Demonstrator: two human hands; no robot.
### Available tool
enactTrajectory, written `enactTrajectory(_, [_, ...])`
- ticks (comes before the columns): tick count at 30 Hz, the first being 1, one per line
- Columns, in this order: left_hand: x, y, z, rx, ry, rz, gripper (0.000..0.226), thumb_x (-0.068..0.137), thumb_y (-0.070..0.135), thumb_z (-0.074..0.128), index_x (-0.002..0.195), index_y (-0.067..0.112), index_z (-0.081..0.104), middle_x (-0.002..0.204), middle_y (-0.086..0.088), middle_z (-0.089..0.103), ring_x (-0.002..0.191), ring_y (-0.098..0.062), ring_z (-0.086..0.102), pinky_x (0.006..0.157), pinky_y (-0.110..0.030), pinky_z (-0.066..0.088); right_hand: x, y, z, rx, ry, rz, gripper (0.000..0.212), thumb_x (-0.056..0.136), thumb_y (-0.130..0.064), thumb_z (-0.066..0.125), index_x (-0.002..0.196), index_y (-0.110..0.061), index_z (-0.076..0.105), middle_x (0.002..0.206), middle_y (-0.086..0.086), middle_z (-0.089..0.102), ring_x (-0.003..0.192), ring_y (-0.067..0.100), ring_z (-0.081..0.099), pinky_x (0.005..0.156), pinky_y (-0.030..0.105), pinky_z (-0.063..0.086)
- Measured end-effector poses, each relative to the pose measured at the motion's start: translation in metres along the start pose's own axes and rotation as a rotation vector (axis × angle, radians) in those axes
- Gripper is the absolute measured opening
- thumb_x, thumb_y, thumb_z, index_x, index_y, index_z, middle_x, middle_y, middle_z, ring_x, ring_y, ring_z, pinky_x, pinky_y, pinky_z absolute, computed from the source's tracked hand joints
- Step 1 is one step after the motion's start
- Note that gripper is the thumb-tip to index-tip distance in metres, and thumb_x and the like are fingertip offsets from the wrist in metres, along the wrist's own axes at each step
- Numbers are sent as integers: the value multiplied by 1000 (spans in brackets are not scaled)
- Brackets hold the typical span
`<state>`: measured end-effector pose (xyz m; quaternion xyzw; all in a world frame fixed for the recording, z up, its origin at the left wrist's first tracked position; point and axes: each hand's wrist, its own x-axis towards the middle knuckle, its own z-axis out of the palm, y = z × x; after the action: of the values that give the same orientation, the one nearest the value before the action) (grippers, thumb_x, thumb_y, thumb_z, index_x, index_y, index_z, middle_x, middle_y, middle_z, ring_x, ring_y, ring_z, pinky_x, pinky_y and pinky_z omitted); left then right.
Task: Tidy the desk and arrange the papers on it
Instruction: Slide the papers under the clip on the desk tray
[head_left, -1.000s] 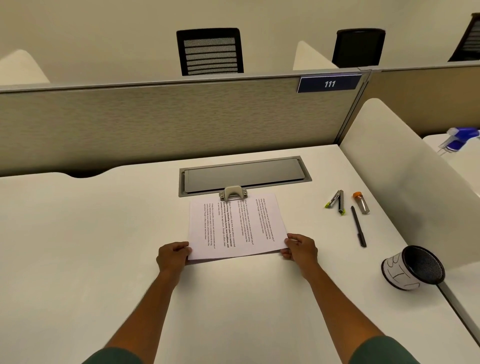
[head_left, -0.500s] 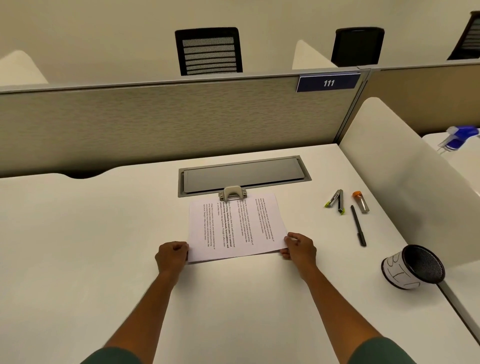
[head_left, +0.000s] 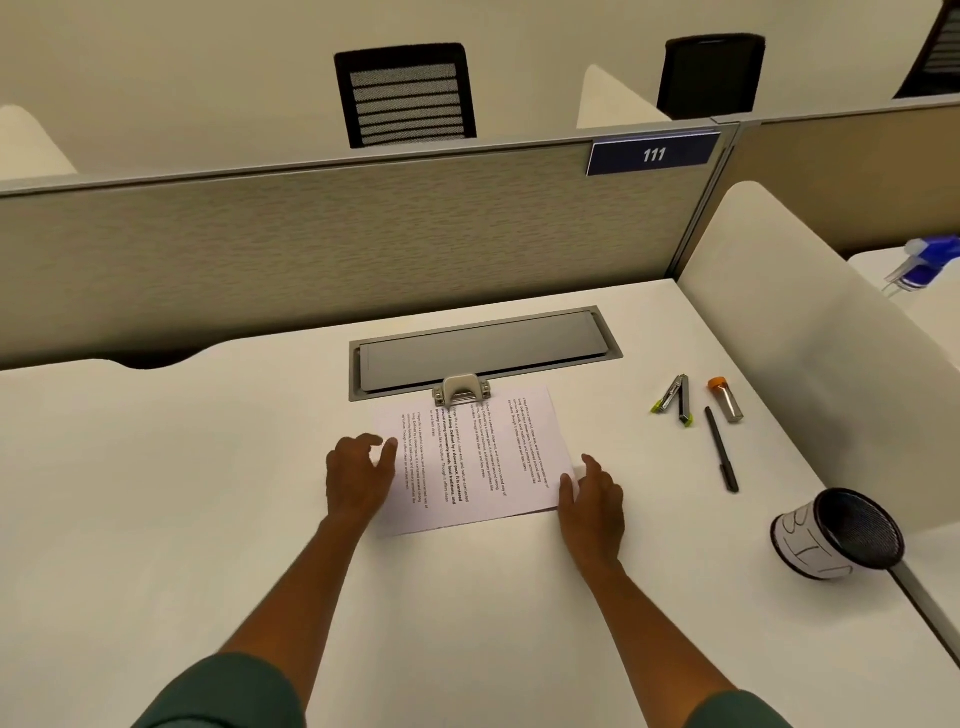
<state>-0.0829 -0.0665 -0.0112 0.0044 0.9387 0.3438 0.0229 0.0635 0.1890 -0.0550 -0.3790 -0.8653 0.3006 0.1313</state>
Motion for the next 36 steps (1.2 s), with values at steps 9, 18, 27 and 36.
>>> enactTrajectory(9, [38,50,16,75,-59,119,47,93,48,54,125,14,58,132,-13,54,126,-33,45,101,-50,39,-6,-5,16,-123,140,-22,43,93,-34,53,131,-15,49,100,9,60,89,30,54,73,42,47])
enactTrajectory(18, [99,82,45,123,-76,186,50,95,50,47,129,15,56,139,-15,48,128,-33,41,103,-50,36,-7,-6,25,-270,169,25,46,97,-39,33,136,-17,46,96,5,55,84,24,50,70,40,41])
enactTrajectory(27, [150,102,89,216,-118,254,57,95,55,41,137,17,48,151,-16,34,141,-34,25,111,-53,26,-5,-3,30,-378,158,11,44,96,-40,37,134,-19,48,99,3,55,85,23,49,70,37,39])
enactTrajectory(36, [170,112,124,320,-184,345,64,94,61,33,142,19,40,156,-16,24,146,-36,13,116,-57,16,-4,-4,32,-379,147,26,46,96,-42,36,134,-19,48,101,3,56,86,22,49,71,37,40])
